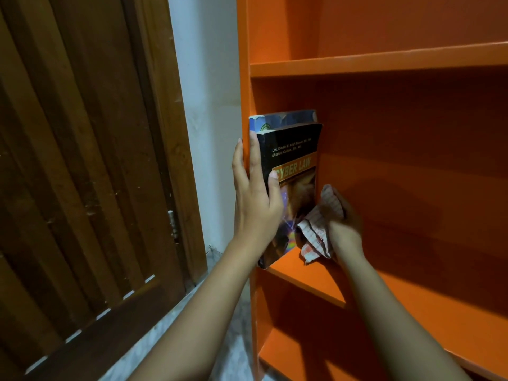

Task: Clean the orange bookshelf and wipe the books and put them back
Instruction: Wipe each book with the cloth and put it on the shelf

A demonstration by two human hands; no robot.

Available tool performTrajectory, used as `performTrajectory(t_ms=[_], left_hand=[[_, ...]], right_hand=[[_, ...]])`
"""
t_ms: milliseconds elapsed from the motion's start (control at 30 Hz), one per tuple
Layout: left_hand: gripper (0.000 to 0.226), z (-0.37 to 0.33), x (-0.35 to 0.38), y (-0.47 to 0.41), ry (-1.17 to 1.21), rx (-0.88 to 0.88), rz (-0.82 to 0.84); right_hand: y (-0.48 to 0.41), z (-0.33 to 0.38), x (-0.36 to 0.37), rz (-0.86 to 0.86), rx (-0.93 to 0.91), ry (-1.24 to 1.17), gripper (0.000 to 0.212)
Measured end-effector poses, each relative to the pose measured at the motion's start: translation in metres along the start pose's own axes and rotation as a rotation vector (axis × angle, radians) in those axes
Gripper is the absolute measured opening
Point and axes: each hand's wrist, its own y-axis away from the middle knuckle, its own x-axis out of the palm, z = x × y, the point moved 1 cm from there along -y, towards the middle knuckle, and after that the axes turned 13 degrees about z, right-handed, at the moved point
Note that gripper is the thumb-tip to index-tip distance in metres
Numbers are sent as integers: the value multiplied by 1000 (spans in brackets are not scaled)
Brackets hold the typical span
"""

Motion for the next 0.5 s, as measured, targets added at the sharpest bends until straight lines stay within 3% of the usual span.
performTrajectory(t_ms=[333,500], left_hand=[[54,-17,-30,10,-19,-85,57],[42,-11,-70,35,-181,-147,127]], right_hand=[[24,42,1,-52,-68,417,33],[72,59,23,-73,-315,608,28]])
